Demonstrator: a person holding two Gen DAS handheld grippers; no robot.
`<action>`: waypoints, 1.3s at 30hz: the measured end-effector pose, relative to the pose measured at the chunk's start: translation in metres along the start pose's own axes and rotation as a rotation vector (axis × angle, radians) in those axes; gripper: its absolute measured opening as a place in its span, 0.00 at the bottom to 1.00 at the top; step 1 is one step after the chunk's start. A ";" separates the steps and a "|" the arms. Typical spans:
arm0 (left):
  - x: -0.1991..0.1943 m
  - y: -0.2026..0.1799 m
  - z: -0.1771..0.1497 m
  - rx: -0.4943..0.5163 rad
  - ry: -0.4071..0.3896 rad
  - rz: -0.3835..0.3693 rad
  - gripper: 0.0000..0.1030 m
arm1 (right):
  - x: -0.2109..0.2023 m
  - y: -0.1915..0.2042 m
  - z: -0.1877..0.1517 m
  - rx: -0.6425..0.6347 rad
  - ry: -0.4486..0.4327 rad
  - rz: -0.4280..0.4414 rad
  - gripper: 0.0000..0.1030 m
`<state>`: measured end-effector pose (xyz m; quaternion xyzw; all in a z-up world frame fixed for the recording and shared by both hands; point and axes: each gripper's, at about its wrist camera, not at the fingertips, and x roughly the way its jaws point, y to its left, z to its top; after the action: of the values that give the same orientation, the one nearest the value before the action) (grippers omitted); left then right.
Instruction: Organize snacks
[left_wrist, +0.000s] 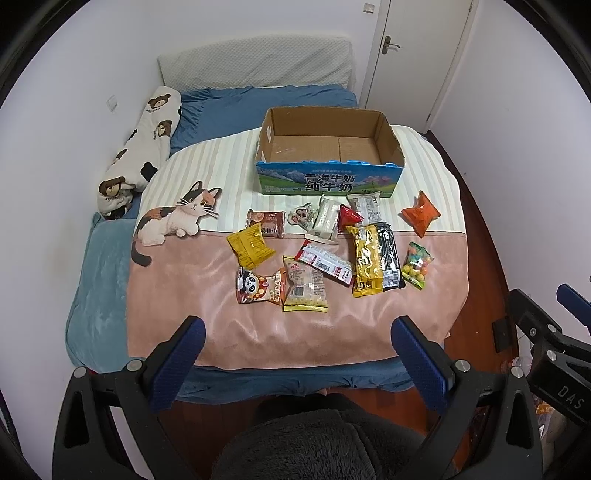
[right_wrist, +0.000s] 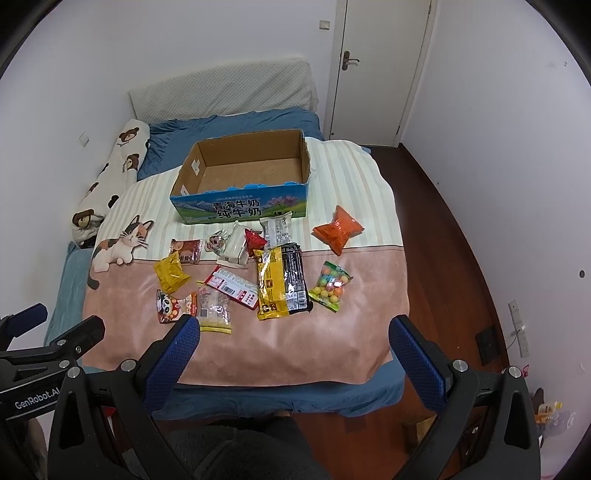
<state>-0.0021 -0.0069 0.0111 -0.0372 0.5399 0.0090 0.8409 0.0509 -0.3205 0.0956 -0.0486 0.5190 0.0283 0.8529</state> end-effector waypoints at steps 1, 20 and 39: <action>0.001 -0.001 0.001 0.000 0.002 -0.002 1.00 | 0.000 0.000 0.000 0.000 -0.001 -0.002 1.00; 0.002 -0.002 0.002 -0.001 -0.006 -0.009 1.00 | 0.000 -0.001 0.005 0.002 -0.002 0.001 1.00; 0.004 -0.002 0.005 0.002 -0.005 -0.016 1.00 | 0.002 -0.003 0.007 0.010 -0.006 0.005 1.00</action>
<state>0.0037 -0.0085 0.0099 -0.0407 0.5373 0.0021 0.8424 0.0586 -0.3224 0.0974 -0.0431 0.5168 0.0281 0.8545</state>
